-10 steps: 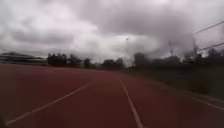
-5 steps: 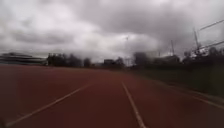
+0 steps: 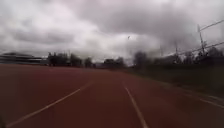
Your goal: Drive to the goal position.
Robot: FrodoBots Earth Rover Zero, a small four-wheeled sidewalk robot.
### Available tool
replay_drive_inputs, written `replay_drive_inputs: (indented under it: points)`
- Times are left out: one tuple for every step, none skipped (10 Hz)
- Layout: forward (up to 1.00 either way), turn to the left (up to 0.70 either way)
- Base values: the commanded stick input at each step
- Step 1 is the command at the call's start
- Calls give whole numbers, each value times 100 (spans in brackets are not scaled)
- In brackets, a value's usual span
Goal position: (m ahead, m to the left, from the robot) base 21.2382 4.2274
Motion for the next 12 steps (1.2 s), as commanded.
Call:
replay_drive_inputs:
  points:
    - [70,0]
    - [70,0]
    - [70,0]
    - [70,0]
    - [70,0]
    - [70,0]
    - [70,0]
    - [70,0]
    - [70,0]
    - [70,0]
    - [70,0]
    - [70,0]
